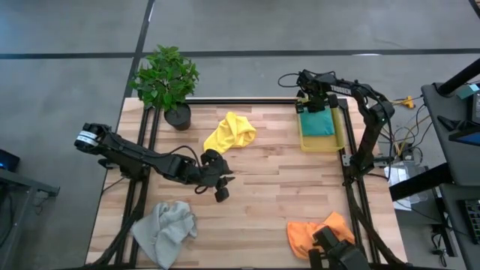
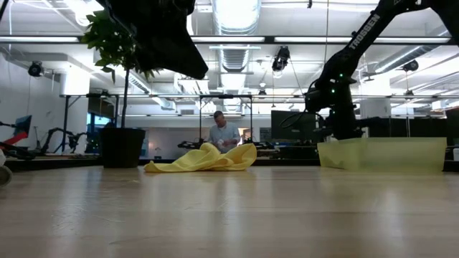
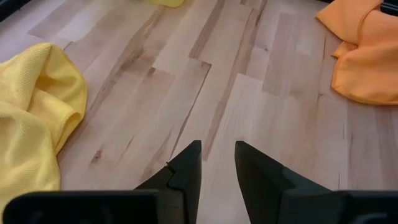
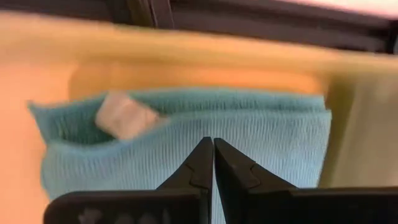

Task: Fold microfiber towels
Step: Put the blue microfiber towel into the yellow bin, then fold the yellow microfiber towel

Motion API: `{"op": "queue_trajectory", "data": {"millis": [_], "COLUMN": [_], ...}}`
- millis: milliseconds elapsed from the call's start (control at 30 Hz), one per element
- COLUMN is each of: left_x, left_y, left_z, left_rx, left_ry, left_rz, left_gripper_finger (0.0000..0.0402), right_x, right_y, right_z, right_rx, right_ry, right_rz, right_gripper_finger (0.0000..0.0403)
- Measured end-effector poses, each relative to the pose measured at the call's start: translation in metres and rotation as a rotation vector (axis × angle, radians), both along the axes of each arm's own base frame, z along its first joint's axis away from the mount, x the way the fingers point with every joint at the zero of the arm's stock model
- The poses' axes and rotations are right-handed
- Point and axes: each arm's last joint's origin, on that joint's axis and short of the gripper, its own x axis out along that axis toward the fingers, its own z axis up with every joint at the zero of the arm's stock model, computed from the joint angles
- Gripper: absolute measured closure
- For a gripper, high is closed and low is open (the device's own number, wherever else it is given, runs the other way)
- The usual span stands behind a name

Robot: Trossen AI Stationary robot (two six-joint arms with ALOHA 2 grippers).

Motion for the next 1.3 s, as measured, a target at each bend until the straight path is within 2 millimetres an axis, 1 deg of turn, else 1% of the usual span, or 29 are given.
{"op": "queue_trajectory", "data": {"millis": [100, 200, 433, 533, 700, 833, 933, 1100, 1200, 1300], "left_x": [0.0, 0.0, 0.0, 0.0, 0.0, 0.0, 0.0, 0.0, 0.0, 0.0], "left_y": [0.0, 0.0, 0.001, 0.001, 0.0, 0.0, 0.0, 0.0, 0.0, 0.001], "left_z": [0.0, 0.0, 0.0, 0.0, 0.0, 0.0, 0.0, 0.0, 0.0, -0.001], "left_rx": [0.0, 0.002, 0.005, 0.005, -0.02, -0.038, -0.038, -0.038, -0.032, -0.03], "left_ry": [0.0, 0.0, -0.001, -0.001, -0.009, -0.014, -0.014, -0.014, -0.013, -0.011], "left_rz": [0.0, 0.002, 0.007, 0.007, 0.024, 0.036, 0.036, 0.035, 0.03, 0.03], "left_gripper_finger": [0.0318, 0.0318, 0.0318, 0.0318, 0.0318, 0.0318, 0.0318, 0.0318, 0.0318, 0.0318], "right_x": [0.006, 0.01, 0.013, 0.014, 0.014, 0.014, 0.013, 0.012, 0.013, 0.014], "right_y": [0.004, 0.007, 0.005, 0.004, 0.0, -0.008, -0.01, -0.003, 0.005, 0.015], "right_z": [0.001, 0.0, -0.018, -0.022, -0.023, -0.019, -0.013, 0.004, 0.022, 0.046], "right_rx": [0.029, 0.04, 0.092, 0.1, 0.047, -0.031, -0.041, -0.065, -0.117, -0.194], "right_ry": [-0.047, -0.055, -0.03, -0.023, -0.002, 0.017, 0.012, -0.005, -0.02, -0.06], "right_rz": [0.02, 0.035, 0.052, 0.053, 0.054, 0.041, 0.029, 0.024, 0.026, 0.035], "right_gripper_finger": [0.0394, 0.0394, 0.0394, 0.0394, 0.0394, 0.0394, 0.0394, 0.0394, 0.0394, 0.0394]}}
